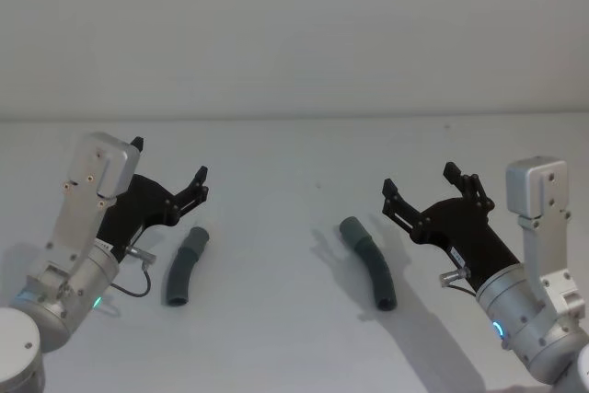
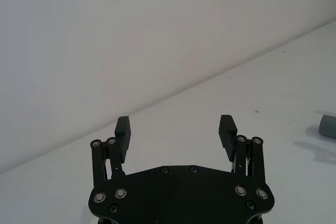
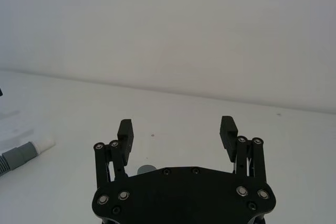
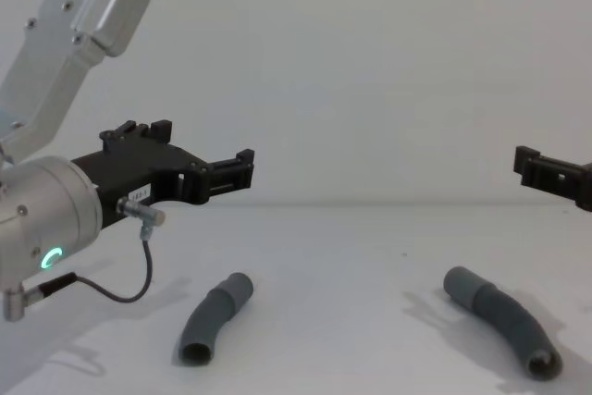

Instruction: Use both hands to pick up one end of the pipe from the table, align the ends, and insert them.

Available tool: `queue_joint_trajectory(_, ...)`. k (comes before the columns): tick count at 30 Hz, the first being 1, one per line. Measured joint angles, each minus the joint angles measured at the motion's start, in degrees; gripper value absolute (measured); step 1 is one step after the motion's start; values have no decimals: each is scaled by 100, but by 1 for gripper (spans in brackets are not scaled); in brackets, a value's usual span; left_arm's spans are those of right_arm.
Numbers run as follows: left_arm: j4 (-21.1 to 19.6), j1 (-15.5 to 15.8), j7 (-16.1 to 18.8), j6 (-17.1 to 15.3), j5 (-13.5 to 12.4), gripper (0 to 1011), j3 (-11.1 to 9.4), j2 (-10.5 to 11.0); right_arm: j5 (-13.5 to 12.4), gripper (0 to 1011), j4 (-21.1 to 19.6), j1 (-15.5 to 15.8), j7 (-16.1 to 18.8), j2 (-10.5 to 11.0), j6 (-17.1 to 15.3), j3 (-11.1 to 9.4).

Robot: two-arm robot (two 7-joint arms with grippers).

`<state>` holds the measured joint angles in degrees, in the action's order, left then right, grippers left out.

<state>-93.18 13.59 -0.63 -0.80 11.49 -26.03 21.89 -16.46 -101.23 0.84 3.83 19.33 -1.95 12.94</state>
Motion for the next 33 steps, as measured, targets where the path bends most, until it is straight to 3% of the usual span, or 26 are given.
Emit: queue_joint_trajectory(33, 0, 0, 0, 0, -1, 1001, 0, 0, 0, 1004, 0, 0, 0, 0, 0, 0)
